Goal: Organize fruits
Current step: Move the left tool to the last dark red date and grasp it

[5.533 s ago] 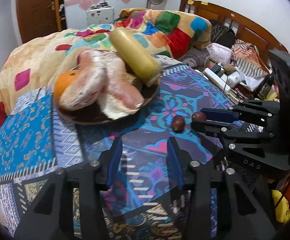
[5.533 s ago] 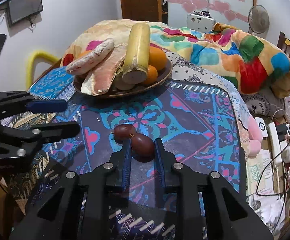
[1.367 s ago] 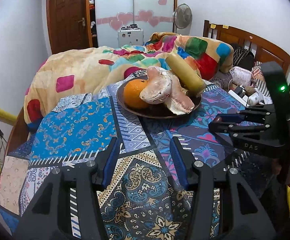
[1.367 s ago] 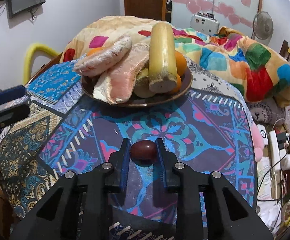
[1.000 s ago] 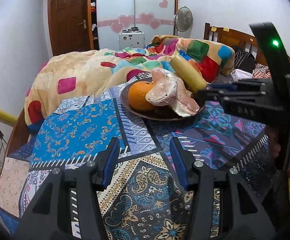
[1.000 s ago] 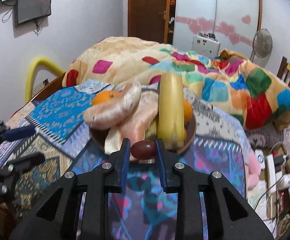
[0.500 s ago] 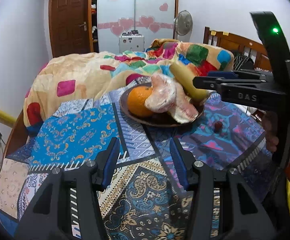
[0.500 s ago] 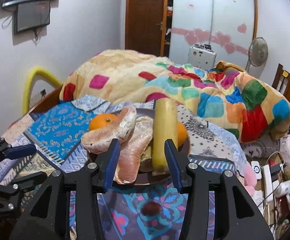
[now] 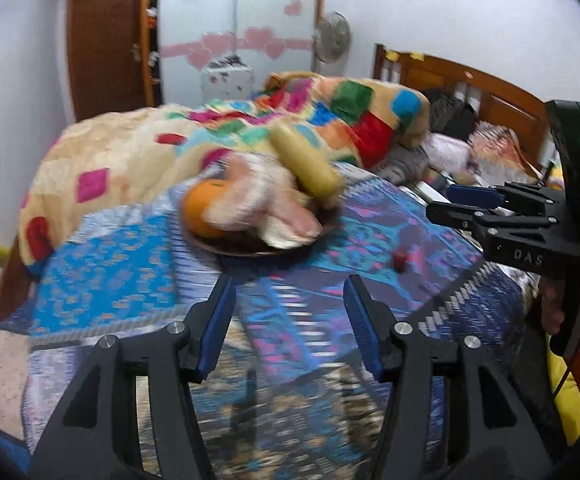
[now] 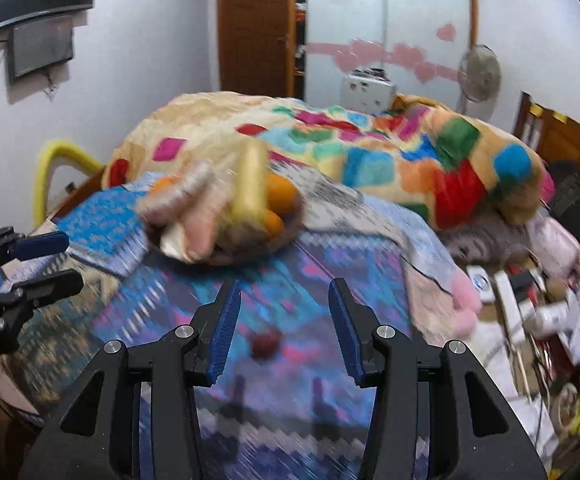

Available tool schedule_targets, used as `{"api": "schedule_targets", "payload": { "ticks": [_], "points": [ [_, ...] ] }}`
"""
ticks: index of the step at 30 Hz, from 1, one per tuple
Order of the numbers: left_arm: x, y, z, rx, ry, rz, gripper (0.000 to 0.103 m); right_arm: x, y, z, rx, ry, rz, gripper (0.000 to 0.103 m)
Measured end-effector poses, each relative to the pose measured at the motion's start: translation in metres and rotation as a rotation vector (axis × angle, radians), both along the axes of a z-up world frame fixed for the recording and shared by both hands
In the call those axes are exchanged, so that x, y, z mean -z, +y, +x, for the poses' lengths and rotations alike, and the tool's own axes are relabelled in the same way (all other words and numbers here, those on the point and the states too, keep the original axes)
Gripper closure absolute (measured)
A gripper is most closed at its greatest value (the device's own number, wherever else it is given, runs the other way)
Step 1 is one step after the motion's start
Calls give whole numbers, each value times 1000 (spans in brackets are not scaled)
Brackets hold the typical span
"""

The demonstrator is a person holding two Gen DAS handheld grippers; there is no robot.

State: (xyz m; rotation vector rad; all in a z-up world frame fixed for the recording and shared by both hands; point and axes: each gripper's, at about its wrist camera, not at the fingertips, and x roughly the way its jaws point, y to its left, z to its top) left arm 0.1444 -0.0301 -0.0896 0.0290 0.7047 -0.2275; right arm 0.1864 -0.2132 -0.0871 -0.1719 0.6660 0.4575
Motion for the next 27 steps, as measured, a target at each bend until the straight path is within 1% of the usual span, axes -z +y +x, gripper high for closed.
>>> {"api": "schedule_targets", "payload": {
  "ticks": [2, 6, 8, 10, 12, 15, 17, 19, 21, 24, 27],
  "points": [
    [7, -17, 10, 30, 32, -2, 47, 4, -18, -4, 29, 8, 0, 61],
    [20, -46, 35, 81, 115, -21, 48, 5, -42, -10, 69, -11, -3, 61],
    [27, -60, 50, 93, 156, -16, 56, 6, -50, -10, 68, -11, 11, 61],
    [31, -70, 61, 111, 185, -4, 57, 8, -54, -7, 66, -12, 18, 61],
    [34, -79, 71, 107, 194, 16, 58, 11, -56, -4, 63, -10, 23, 61],
    [38, -92, 86, 112, 204, 59, 64, 17, -60, -1, 50, -2, 40, 60],
    [43, -96, 91, 119, 218, 78, 73, 20, -58, 1, 38, 0, 44, 61],
    [48, -101, 96, 129, 235, 84, 79, 23, -56, 3, 29, 2, 49, 60],
    [49, -102, 95, 136, 228, 75, 85, 24, -54, 4, 19, 0, 55, 60],
    [46, -100, 91, 135, 206, 76, 87, 24, -51, 5, 8, 0, 62, 60],
    [41, -87, 80, 123, 189, 66, 87, 23, -47, 6, -2, -3, 66, 61]
  ]
}}
